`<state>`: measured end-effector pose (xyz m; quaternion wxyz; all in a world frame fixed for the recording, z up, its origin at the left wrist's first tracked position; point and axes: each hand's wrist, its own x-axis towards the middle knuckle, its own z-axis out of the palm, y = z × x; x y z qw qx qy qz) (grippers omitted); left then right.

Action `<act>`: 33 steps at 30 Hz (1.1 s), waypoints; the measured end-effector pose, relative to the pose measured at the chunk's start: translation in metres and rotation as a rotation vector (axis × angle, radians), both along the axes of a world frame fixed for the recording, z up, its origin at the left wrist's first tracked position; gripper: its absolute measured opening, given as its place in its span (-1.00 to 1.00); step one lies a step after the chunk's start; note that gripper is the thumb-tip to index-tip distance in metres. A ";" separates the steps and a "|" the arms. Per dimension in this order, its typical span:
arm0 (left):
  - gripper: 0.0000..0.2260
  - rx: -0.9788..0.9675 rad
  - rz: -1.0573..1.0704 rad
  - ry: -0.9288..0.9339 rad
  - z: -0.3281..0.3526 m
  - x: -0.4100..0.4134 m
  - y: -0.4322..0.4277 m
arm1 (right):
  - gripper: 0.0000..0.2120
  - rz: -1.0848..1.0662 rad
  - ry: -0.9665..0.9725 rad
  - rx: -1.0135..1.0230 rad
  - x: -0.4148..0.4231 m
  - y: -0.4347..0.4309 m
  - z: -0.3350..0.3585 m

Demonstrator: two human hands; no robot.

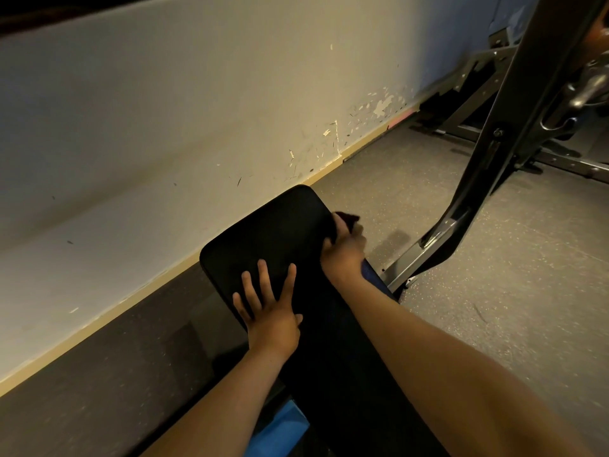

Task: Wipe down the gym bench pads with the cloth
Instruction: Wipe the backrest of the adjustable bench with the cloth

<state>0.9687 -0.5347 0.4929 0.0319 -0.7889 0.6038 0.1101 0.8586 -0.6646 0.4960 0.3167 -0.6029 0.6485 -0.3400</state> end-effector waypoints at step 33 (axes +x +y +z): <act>-0.26 -0.632 0.016 0.667 0.000 0.124 0.014 | -0.67 0.397 0.716 -0.298 0.140 -0.006 0.073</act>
